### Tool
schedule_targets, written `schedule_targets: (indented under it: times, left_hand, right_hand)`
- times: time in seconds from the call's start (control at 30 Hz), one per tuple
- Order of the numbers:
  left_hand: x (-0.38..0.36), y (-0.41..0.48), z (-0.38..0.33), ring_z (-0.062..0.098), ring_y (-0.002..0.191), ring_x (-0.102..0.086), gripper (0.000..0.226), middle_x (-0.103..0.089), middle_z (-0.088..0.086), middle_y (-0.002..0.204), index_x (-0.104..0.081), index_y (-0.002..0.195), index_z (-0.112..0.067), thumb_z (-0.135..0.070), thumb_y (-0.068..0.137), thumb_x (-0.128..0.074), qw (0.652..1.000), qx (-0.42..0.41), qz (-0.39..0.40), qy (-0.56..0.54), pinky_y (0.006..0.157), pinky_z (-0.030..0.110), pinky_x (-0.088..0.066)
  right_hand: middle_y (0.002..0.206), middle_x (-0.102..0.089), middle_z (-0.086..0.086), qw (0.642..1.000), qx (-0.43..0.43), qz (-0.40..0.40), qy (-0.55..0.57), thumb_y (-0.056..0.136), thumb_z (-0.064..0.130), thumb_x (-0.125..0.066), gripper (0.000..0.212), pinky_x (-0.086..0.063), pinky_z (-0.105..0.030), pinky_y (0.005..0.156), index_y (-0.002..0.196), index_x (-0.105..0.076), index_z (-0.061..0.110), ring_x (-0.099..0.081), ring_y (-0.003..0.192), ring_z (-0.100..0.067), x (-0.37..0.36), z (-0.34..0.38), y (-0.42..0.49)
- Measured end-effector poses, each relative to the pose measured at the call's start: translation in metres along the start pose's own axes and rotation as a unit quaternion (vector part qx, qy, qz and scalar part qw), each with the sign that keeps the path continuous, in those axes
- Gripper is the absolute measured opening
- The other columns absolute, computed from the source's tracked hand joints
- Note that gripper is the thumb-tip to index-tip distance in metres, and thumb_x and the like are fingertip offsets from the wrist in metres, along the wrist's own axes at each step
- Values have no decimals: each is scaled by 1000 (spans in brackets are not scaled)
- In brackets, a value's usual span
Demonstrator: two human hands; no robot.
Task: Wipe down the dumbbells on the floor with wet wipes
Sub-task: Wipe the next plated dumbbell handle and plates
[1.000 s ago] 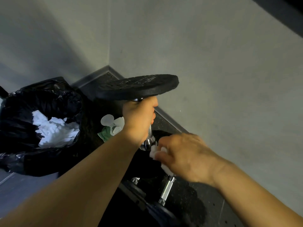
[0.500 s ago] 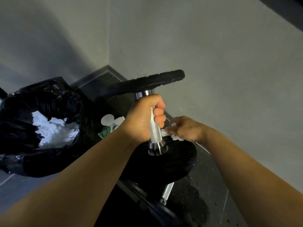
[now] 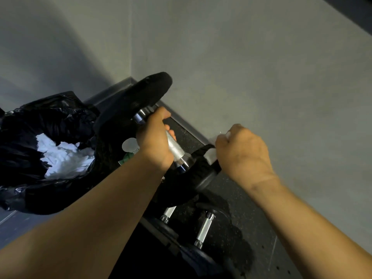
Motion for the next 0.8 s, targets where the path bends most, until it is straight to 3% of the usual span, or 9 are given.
schedule_targets:
  times: [0.07,0.23,0.37,0.47,0.6,0.8]
  left_hand:
    - [-1,0,-3,8,33,-31,34,-33,-8,45,-36,61,-19,-20,77,-66,1000,6,-5,2,40,18,-29]
    - [-7,-7,-6,10,33,-25,39,-25,-8,42,-30,59,-19,-14,79,-63,999,-29,14,33,39,17,-25]
    - [-10,-10,-8,11,32,-24,40,-24,-7,40,-28,55,-18,-8,79,-59,999,-48,5,18,39,17,-25]
    - [-9,-10,-10,12,36,-22,37,-21,-6,44,-27,57,-18,-7,78,-55,998,-50,15,32,40,19,-22]
    - [-7,-12,-9,12,39,-19,39,-19,-6,48,-24,56,-20,-6,78,-53,997,-36,51,54,41,22,-21]
    - [-14,-18,-7,11,42,-12,41,-14,-5,50,-16,59,-22,-5,80,-47,991,-6,118,62,42,22,-14]
  right_hand:
    - [70,-45,-3,999,39,15,-35,97,29,-40,23,-33,-29,58,84,-45,11,-47,70,-27,2,3,-11]
    - [83,-57,-4,975,45,186,-113,97,45,-42,29,-42,-31,66,82,-50,22,-58,81,-25,19,5,-12]
    - [100,-46,4,964,165,144,-154,94,51,-45,23,-34,-29,74,89,-52,29,-44,96,-17,21,11,-19]
    - [90,-49,8,940,250,177,-152,94,48,-47,21,-31,-27,79,83,-49,31,-47,100,-15,13,17,-22]
    - [76,-52,10,931,225,222,-185,95,45,-49,26,-32,-31,94,75,-49,28,-50,86,-14,5,13,9]
    - [76,-49,14,943,162,262,-127,91,41,-57,18,-35,-29,80,80,-53,28,-49,88,-14,-19,-1,54]
Point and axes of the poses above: each hand's wrist, its own y-axis towards the middle knuckle, its own x-axis out of the back of the hand, z = x × y, the point moved 1 cm from there along y, towards the middle knuckle
